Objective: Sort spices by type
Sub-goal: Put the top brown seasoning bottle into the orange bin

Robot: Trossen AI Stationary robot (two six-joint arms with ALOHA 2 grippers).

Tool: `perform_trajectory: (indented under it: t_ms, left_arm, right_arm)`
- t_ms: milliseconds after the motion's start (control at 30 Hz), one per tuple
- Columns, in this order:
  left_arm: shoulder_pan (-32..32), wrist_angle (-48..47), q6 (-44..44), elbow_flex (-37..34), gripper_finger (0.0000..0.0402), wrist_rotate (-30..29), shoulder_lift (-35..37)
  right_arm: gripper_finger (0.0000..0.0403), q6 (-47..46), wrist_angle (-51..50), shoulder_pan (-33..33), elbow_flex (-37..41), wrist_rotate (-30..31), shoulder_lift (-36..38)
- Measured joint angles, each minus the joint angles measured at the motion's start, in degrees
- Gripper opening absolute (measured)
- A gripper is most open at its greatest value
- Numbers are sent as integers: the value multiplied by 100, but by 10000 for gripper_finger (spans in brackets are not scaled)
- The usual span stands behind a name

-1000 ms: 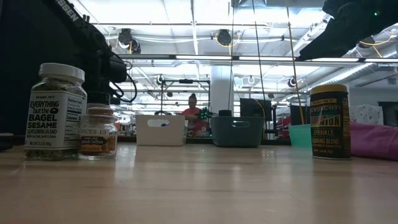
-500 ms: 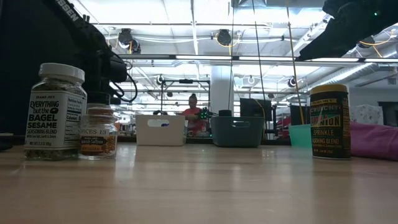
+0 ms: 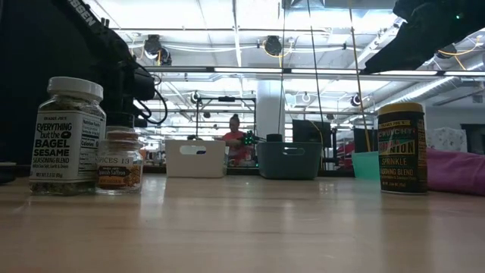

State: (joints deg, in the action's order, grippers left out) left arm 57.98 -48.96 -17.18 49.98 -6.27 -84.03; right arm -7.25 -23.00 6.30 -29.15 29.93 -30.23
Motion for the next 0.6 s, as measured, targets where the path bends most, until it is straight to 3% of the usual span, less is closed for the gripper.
perform_trajectory:
  t_ms: [600]
  left_arm:
    - [0,217,-30,0,222,-90,0]
  right_arm:
    - [210,0,1,-1,0,0,-1]
